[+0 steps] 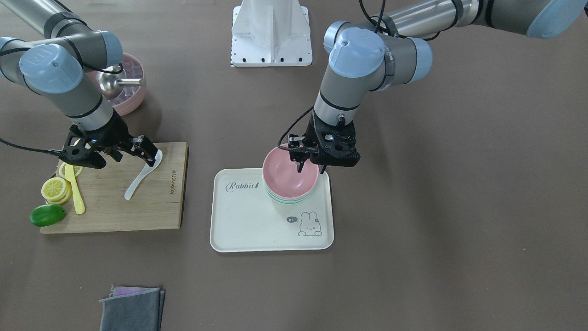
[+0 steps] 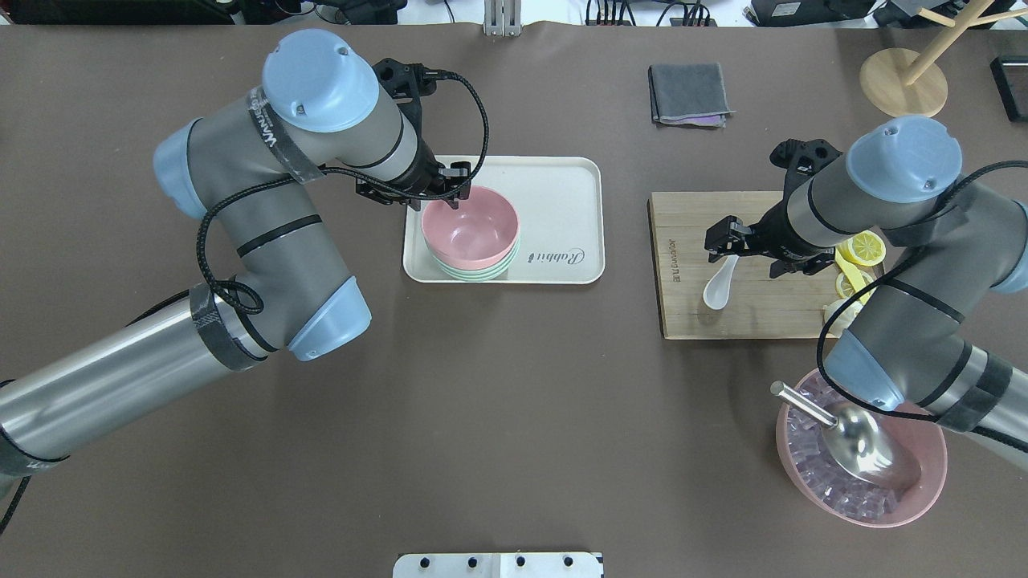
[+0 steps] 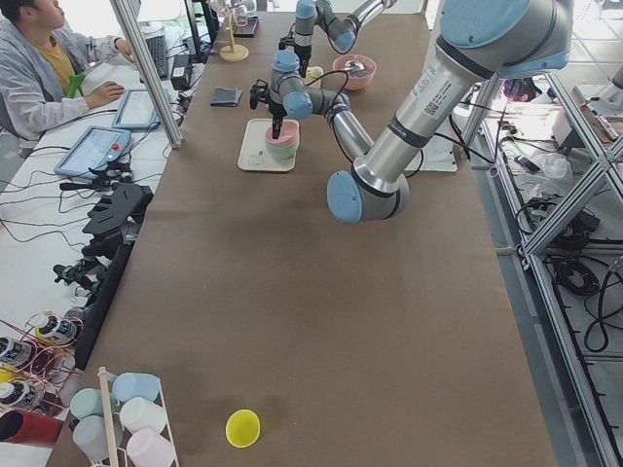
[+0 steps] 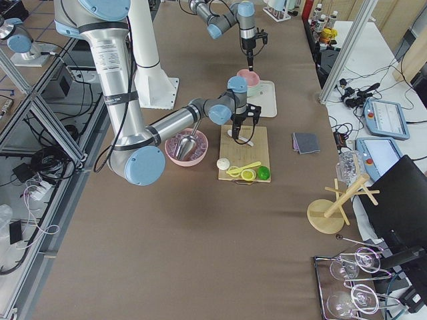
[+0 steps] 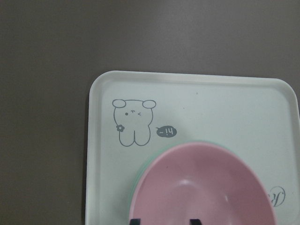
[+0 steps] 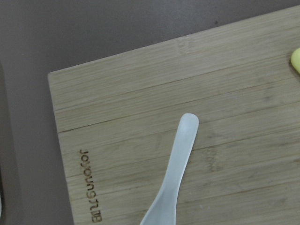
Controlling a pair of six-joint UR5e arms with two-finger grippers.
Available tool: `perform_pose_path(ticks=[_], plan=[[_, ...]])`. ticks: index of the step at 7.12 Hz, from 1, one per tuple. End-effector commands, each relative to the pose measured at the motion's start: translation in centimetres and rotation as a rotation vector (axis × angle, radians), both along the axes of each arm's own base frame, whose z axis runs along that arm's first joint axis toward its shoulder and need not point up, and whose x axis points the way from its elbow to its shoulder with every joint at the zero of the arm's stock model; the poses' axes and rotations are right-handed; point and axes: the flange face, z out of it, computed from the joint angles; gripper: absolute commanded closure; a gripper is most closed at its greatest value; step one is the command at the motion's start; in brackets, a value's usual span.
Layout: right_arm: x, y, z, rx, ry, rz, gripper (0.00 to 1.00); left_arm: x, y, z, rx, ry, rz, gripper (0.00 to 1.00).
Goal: Stack pink bowl on green and place spoon
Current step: 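Release the pink bowl with the left gripper while the right grasps the white spoon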
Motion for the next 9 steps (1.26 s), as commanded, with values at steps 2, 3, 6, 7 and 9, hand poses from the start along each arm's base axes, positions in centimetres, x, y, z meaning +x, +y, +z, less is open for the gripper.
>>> perform_pose_path(ticks=[2, 3, 6, 7, 9], plan=[[-2.1, -2.1, 0.4, -0.098, 0.009, 0.086, 0.13, -1.1, 0.3, -0.1, 0.007, 0.01, -0.016, 0.02], [-2.5, -2.4, 1.0, -0.1, 0.022, 0.088, 0.14, -1.9, 0.4, 0.1, 0.01, 0.012, -0.022, 0.02], [-3.5, -2.1, 1.7, -0.11, 0.046, 0.111, 0.99, -2.4, 0.5, 0.0, 0.013, 0.019, -0.026, 0.02], [-3.3, -2.1, 1.8, -0.113, 0.043, 0.099, 1.0, -2.5, 0.5, 0.1, 0.012, 0.018, -0.026, 0.02], [-2.9, -2.1, 1.5, -0.107, 0.036, 0.099, 1.0, -3.4, 0.0, -0.1, 0.016, 0.023, -0.04, 0.02]])
